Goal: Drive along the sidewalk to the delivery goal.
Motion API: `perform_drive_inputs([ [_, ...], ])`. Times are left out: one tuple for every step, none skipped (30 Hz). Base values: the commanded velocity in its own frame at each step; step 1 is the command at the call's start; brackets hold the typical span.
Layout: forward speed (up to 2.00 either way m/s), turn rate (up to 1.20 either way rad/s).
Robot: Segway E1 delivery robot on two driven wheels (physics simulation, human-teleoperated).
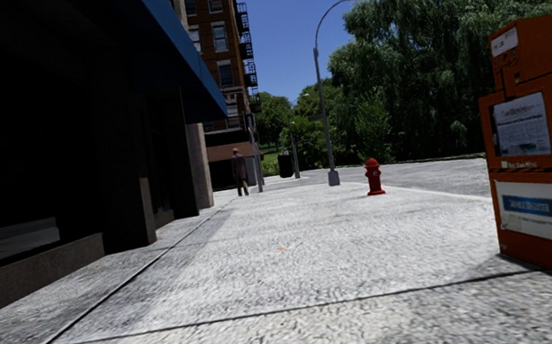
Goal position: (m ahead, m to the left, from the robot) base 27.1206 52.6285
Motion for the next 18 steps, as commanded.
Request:
perform_drive_inputs([
  [1.34, 0.00],
  [1.34, 0.00],
  [1.34, 0.00],
  [1.34, 0.00],
  [1.34, 0.00],
  [1.34, 0.00],
  [1.34, 0.00],
  [1.34, 0.00],
  [1.34, 0.00],
  [1.34, 0.00],
  [1.34, 0.00],
  [1.34, 0.00],
  [1.34, 0.00],
  [1.34, 0.00],
  [1.34, 0.00],
  [1.34, 0.00],
  [1.34, 0.00],
  [1.34, 0.00],
])
